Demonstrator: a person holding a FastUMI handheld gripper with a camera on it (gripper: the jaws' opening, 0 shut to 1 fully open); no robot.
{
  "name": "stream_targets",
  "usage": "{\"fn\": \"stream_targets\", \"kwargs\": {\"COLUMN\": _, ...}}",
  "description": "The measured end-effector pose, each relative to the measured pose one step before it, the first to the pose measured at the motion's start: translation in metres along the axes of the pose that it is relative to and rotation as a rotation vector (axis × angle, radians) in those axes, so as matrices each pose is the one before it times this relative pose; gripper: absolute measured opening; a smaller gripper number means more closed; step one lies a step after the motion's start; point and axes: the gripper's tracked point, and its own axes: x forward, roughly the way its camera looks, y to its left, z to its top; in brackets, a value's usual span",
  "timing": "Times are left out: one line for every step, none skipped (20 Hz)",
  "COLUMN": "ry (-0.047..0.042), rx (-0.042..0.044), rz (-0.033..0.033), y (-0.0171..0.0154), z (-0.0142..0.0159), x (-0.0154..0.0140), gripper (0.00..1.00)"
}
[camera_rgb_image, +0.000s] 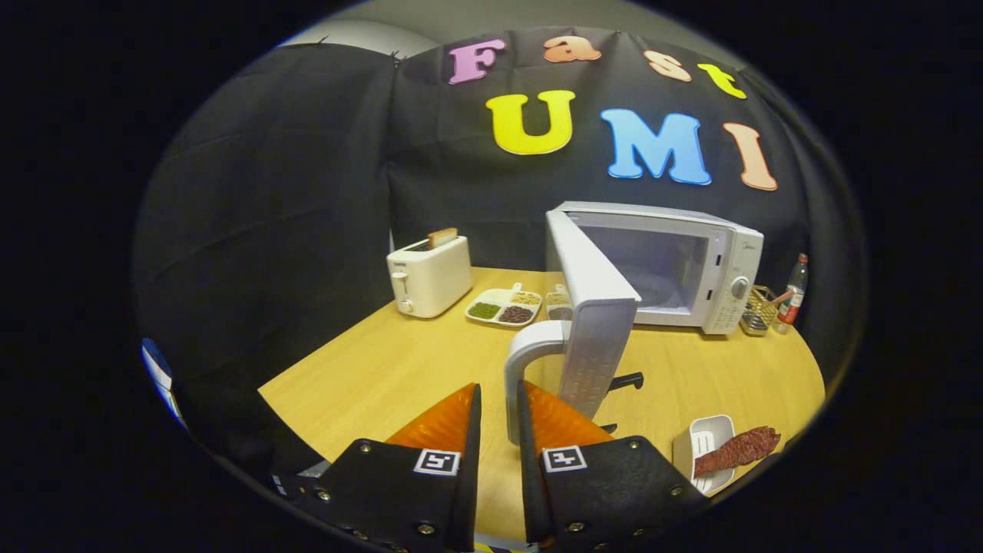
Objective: Open the microwave, put the food inside, and close the microwave door.
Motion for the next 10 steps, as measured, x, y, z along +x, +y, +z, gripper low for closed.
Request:
{"fn": "stream_targets", "kwargs": {"ry": -0.00047, "rx": 0.00065, "rz": 0.04325, "y": 0.00665, "z": 0.00161, "x": -0.00443, "gripper": 0.25}}
{"fn": "stream_targets", "kwargs": {"ry": -0.00126, "rx": 0.00644, "rz": 0.03006, "y": 0.00333, "z": 0.00044, "x": -0.00762, "gripper": 0.25}}
{"fn": "stream_targets", "kwargs": {"ry": -0.00579, "rx": 0.01191, "rz": 0.04107, "y": 0.00709, "z": 0.00325, "x": -0.00574, "gripper": 0.27}}
{"fn": "stream_targets", "kwargs": {"ry": -0.01233, "rx": 0.00884, "rz": 0.03925, "y": 0.00824, "z": 0.0065, "x": -0.00793, "gripper": 0.47}}
{"fn": "stream_targets", "kwargs": {"ry": -0.0165, "rx": 0.00022, "rz": 0.03041, "y": 0.00481, "z": 0.00809, "x": -0.00697, "gripper": 0.61}}
{"fn": "stream_targets", "kwargs": {"ry": -0.01631, "rx": -0.00509, "rz": 0.02645, "y": 0.00321, "z": 0.00594, "x": -0.0084, "gripper": 0.84}}
{"fn": "stream_targets", "kwargs": {"ry": -0.01284, "rx": -0.00499, "rz": 0.0262, "y": 0.00262, "z": 0.00521, "x": -0.0079, "gripper": 0.92}}
{"fn": "stream_targets", "kwargs": {"ry": -0.0141, "rx": -0.00603, "rz": 0.01585, "y": 0.0013, "z": 0.00494, "x": -0.00792, "gripper": 0.98}}
{"fn": "stream_targets", "kwargs": {"ry": -0.01717, "rx": -0.00051, "rz": 0.01414, "y": -0.00196, "z": 0.00687, "x": -0.0088, "gripper": 0.98}}
{"fn": "stream_targets", "kwargs": {"ry": -0.01797, "rx": 0.00472, "rz": 0.01271, "y": -0.00176, "z": 0.00616, "x": -0.00785, "gripper": 0.98}}
